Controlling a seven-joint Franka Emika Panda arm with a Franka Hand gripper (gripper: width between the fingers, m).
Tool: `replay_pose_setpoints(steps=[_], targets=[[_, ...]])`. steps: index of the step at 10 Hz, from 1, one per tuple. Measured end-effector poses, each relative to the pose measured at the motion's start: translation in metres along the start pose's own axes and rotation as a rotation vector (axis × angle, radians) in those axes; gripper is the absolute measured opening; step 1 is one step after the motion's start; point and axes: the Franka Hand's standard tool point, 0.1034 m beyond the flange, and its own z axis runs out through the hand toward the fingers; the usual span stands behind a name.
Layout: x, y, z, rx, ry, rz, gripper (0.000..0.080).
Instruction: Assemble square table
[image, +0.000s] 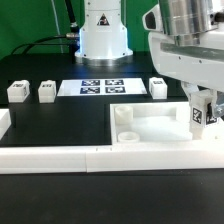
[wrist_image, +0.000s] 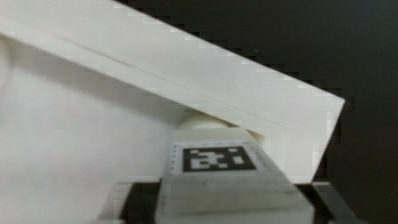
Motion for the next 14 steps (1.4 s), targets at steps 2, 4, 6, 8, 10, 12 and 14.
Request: replay_pose_setpoints(steps=[2, 4, 6, 8, 10, 12, 14], targets=[[0.0004, -0.0004, -0.0002, 0.009, -0.023, 0.202, 0.0291], [0.0000, -0.0007, 0.0006, 0.024, -0.060, 0.481, 0.0291], [0.0001, -0.0040, 0.0004, 0.048, -0.062, 0.650, 0.0291], [0.0015, -0.0056, -0.0006, 0.057, -0.056, 0.728, 0.0291], [0.0032, -0.0062, -0.0015, 0.063, -0.044, 0.762, 0.0291], [0.0019, -0.0056, -0.0003, 0.060, -0.044, 0.754, 0.0474], [-0.0026, -0.0081, -0.0039, 0.068, -0.046, 0.738, 0.0588]])
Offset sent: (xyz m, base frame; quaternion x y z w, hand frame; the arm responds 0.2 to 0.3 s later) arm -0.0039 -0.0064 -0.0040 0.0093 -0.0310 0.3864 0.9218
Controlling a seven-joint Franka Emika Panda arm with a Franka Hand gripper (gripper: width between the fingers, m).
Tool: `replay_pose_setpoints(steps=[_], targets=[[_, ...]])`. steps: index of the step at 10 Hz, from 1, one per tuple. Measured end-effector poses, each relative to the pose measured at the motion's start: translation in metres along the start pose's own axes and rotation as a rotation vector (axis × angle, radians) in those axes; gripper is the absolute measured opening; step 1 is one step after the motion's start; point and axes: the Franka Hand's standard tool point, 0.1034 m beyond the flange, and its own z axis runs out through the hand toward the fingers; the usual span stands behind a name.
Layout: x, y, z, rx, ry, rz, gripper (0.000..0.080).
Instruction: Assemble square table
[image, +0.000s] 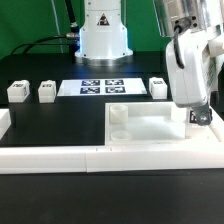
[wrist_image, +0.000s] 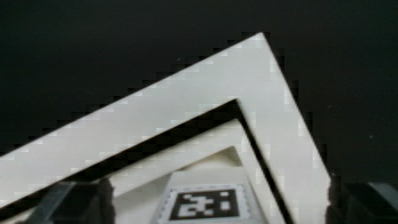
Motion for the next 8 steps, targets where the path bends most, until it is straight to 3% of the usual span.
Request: replay_pose_setpoints(steps=[2, 3, 8], targets=[[-0.013, 0.004, -0.027, 0.023, -0.023, -0.045, 0.0647], [-0.017, 0.003, -0.040, 0.013, -0.031, -0.063, 0.0649], [-0.017, 0.004, -0.040, 0.009, -0.030, -0.083, 0.0649]])
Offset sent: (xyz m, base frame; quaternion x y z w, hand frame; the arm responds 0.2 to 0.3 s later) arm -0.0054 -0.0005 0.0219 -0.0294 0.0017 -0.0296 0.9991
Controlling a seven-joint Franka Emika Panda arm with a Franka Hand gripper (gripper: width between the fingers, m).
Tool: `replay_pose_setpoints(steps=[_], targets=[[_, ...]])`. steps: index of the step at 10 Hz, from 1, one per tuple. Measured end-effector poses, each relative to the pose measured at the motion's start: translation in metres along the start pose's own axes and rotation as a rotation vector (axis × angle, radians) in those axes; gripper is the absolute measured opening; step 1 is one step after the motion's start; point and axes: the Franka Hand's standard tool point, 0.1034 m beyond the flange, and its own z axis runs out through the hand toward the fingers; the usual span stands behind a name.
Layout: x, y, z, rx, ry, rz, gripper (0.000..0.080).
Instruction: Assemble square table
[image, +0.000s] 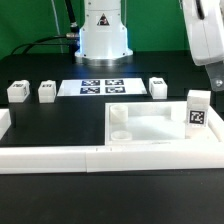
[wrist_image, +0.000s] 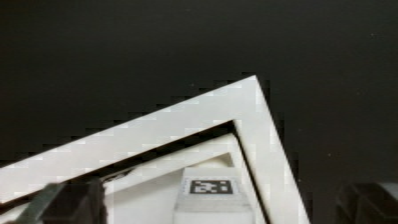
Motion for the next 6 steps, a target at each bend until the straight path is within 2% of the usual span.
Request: replay_pose_setpoints(steps=[4, 6], targets=[[0.000, 0.001, 0.000, -0.001, 0.000, -0.054, 0.0649], [0.004, 0.021, -0.001, -0.022, 0.004, -0.154, 0.0649]])
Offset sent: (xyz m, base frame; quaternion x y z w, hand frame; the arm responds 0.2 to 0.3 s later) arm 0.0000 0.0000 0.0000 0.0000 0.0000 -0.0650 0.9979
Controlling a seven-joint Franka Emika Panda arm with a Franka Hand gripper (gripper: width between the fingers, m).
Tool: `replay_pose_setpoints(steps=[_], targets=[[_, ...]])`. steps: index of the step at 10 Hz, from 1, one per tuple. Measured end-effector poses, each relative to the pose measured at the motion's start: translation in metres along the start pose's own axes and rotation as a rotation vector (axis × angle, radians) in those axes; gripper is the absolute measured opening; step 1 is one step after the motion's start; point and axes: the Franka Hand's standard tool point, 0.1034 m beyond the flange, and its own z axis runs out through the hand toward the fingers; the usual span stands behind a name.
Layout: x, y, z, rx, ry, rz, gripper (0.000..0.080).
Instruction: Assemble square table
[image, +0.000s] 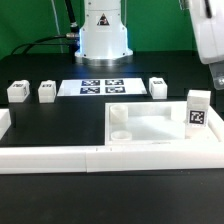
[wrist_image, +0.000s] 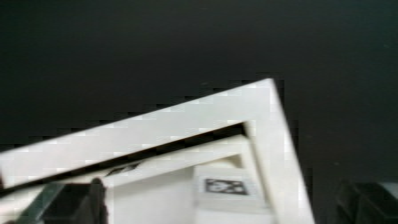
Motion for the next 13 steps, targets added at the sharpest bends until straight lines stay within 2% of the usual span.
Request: replay_pose_setpoints(steps=[2, 8, 9, 10, 11, 12, 13], targets=[[0.002, 0.022, 0.003, -0.001, 0.018, -0.129, 0.0649], [0.003, 0.025, 0.007, -0.006, 0.029, -0.595, 0.0649], [0.010, 0.037, 0.015, 0.003, 0.047, -0.753, 0.0649], [0.014, 0.056, 0.020, -0.026, 0.045, -0.835, 0.0649], [0.018, 0.069, 0.020, -0.037, 0.048, -0.949, 0.0649], [0.025, 0.090, 0.023, -0.044, 0.063, -1.049, 0.0649], [0.031, 0.110, 0.030, -0.065, 0.073, -1.102, 0.0649]])
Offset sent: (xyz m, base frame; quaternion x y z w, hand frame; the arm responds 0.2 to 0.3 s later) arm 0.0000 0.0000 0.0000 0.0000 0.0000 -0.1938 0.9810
